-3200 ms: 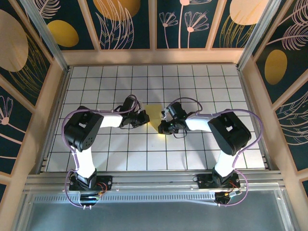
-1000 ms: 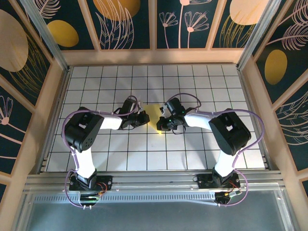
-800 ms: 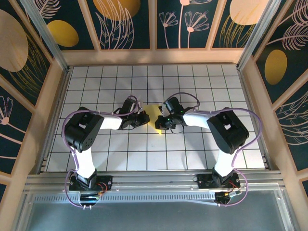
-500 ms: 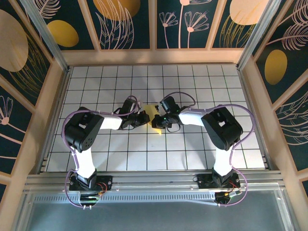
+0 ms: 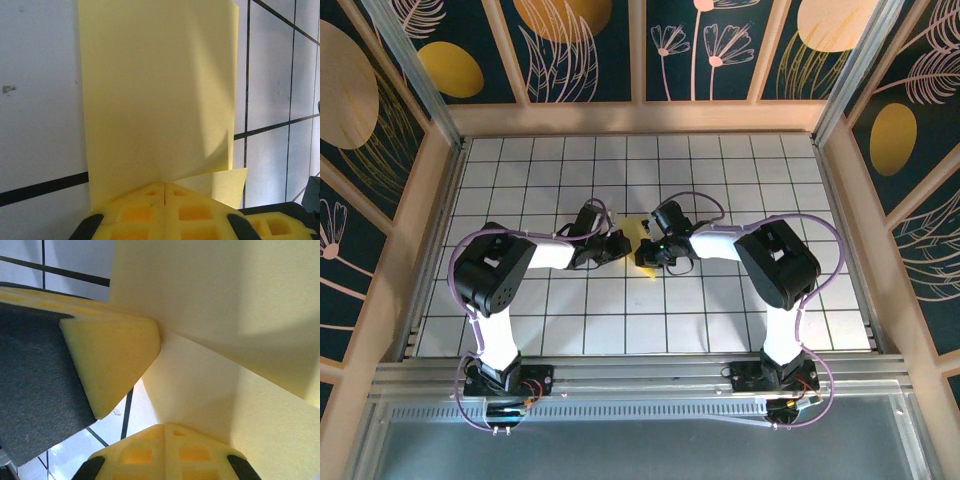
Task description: Fold a paper plane with a square sheet of paper (fold left side to right side)
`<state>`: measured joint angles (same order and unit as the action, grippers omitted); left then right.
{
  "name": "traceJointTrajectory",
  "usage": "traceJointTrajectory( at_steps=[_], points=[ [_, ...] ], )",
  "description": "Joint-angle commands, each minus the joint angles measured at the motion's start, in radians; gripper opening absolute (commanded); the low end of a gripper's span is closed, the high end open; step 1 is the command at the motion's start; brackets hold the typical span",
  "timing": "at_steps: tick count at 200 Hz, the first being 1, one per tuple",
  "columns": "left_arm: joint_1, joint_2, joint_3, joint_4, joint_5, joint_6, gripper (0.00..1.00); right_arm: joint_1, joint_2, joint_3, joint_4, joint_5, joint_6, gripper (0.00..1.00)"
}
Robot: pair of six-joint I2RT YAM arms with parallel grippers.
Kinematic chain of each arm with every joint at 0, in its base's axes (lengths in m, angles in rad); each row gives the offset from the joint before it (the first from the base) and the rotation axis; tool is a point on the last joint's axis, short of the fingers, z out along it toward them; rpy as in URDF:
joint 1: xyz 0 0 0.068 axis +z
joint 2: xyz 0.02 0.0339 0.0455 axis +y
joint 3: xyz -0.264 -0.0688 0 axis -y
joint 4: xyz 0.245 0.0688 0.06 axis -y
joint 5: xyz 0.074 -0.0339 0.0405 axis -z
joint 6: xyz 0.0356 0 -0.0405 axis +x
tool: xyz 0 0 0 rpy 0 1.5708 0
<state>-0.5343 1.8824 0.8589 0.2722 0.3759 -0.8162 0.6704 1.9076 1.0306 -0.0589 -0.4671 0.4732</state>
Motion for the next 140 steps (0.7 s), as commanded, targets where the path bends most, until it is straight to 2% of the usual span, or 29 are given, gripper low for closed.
traceJointTrajectory(
  at_steps=[1,140],
  points=[
    [-0.004,0.043,-0.013,-0.159,-0.068,-0.005,0.00,0.011,-0.031,-0.044,-0.087,0.028,-0.022,0.00],
    [-0.004,0.063,0.000,-0.205,-0.097,0.000,0.00,0.012,-0.099,-0.130,-0.131,0.050,-0.024,0.00]
  ],
)
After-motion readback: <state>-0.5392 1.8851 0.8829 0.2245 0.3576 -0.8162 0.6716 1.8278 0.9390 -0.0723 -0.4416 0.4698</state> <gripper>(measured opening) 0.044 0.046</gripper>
